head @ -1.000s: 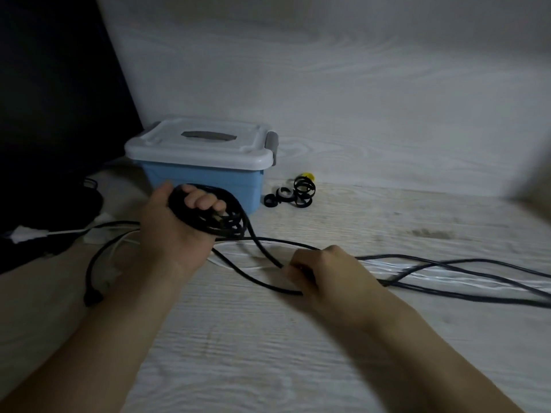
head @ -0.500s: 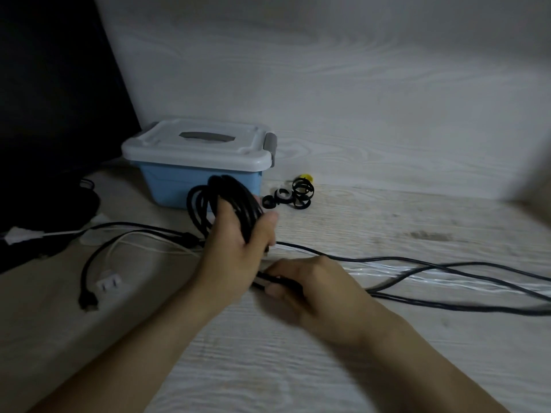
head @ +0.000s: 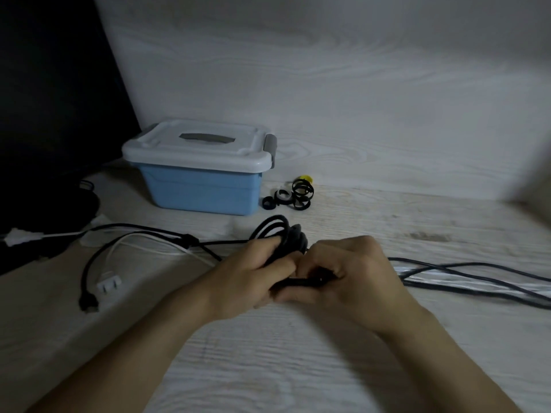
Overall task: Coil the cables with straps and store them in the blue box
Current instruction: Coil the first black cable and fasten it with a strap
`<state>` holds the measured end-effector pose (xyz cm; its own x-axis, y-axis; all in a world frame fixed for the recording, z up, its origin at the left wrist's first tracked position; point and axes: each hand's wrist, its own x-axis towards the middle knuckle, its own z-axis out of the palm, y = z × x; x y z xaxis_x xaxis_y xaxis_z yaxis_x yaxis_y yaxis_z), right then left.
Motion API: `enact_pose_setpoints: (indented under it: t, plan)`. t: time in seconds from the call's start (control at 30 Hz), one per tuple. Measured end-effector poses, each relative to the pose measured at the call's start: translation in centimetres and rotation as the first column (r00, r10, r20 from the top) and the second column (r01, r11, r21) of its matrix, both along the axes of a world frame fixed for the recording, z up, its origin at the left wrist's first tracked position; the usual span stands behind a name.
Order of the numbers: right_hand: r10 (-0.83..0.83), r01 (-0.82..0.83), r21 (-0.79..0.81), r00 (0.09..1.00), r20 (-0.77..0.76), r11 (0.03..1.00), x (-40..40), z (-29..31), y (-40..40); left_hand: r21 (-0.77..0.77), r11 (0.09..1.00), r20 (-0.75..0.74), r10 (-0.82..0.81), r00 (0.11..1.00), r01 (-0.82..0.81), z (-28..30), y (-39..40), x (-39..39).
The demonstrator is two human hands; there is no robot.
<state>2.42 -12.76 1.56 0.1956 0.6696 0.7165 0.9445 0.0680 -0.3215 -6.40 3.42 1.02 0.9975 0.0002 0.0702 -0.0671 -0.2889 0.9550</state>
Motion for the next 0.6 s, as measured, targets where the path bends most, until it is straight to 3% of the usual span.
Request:
enact_pose_setpoints:
  t: [0.17,0.3,0.4,0.47,0.6]
  plan:
    - [-0.138,0.138,0.069,0.990,-0.011,0.988,0.9,0.2,-0.6,-0.145,0.989,0.058,-0.022,0.998,0.030,0.4,1.2,-0.2]
    - [-0.197,0.197,-0.044,0.980,-0.017,0.979,1.5,0.6,-0.9,-0.160,0.949,0.255,0.305,0.918,-0.271,0.1,2.1,0.4]
    - [-0.233,0.227,-0.205,0.973,-0.004,0.952,1.4,-0.2,-0.3,-0.267,0.881,0.199,0.447,0.872,-0.391,-0.3,2.7,1.0]
    - [-0.251,0.253,-0.163,0.967,0.033,0.954,1.1,-0.8,0.2,-0.229,0.904,0.143,0.397,0.907,-0.360,-0.9,3.2,1.1]
    - [-0.343,0.339,0.078,0.939,0.038,0.937,0.9,-0.5,0.5,-0.263,0.964,0.041,0.061,0.997,-0.048,-1.2,3.2,0.8]
